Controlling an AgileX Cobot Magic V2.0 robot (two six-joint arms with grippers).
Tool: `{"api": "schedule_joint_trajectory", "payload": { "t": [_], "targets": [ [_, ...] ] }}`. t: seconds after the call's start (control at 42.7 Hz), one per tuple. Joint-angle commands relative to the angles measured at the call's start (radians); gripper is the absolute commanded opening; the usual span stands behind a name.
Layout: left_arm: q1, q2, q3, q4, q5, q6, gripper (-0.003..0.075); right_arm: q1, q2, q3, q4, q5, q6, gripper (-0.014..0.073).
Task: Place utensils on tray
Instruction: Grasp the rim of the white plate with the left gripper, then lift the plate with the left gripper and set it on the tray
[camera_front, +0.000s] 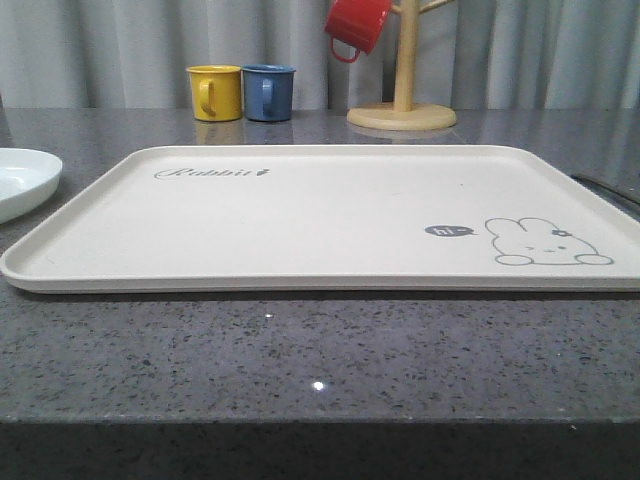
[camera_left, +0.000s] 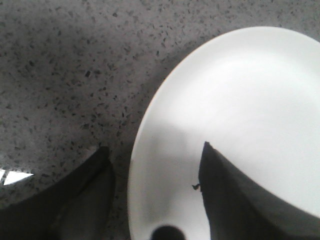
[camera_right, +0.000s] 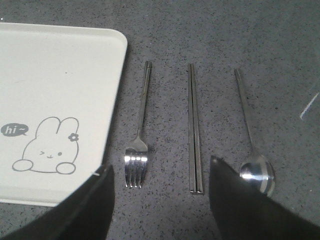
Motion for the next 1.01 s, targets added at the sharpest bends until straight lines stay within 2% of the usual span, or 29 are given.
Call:
{"api": "schedule_joint_trajectory", "payload": {
  "t": [0.0,0.445,0.727,0.985],
  "targets": [
    [-0.005,-0.031,-0.033,-0.018,-0.007,0.002,0.0254,-0.004,0.011,-0.034,-0.004,-0.064,-0.004,0.0448],
    [-0.005,-0.030,-0.033,0.004,-0.018,0.002,-0.0015,-0.004,0.011,-0.034,-0.004,-0.064,-0.004,0.0448],
    [-0.005,-0.037,-0.040,-0.034,-0.006,0.002,-0.0020,-0.004,0.011,-0.034,-0.004,-0.064,-0.004,0.0448],
    [-0.011,-0.090,-0.178,-0.072,0.108,0.002,-0.0020,-0.004,0.011,-0.034,-0.004,-0.064,-0.004,0.0448]
  ]
}}
